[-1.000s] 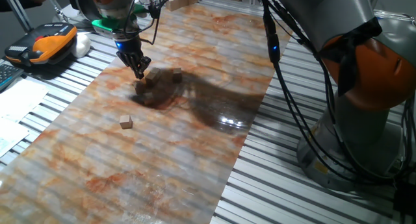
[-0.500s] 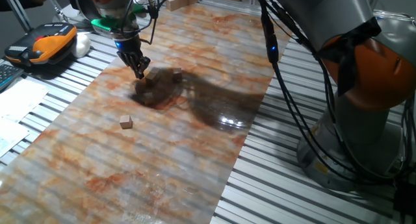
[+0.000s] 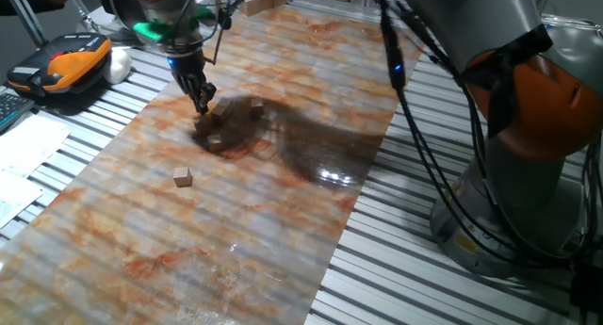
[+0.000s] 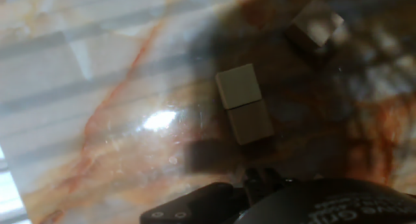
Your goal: Stack the blocks into a pyramid shape
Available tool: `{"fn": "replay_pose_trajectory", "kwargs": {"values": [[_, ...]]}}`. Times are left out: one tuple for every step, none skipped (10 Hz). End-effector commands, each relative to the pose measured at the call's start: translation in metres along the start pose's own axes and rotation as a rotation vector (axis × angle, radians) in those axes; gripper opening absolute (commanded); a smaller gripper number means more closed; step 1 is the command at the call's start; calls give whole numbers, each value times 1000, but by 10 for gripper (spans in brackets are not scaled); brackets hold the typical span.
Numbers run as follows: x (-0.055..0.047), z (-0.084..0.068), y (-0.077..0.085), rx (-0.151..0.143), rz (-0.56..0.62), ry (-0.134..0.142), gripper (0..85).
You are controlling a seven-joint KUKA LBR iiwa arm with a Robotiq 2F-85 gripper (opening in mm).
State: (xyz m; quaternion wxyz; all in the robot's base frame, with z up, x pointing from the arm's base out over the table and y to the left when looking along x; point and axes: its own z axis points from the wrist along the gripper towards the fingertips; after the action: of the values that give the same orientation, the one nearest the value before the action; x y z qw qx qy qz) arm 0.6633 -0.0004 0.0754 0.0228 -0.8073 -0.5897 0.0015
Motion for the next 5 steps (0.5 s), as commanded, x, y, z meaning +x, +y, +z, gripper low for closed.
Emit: {"fn": "replay_pose_trajectory", "kwargs": {"values": [[0,1,0,24,10,-18,340],[0,1,1,35,5,-33,340],[0,1,1,36,-4,-42,340],[1,1,1,36,-5,-46,340],[1,1,0,38,-2,-45,340]]}}
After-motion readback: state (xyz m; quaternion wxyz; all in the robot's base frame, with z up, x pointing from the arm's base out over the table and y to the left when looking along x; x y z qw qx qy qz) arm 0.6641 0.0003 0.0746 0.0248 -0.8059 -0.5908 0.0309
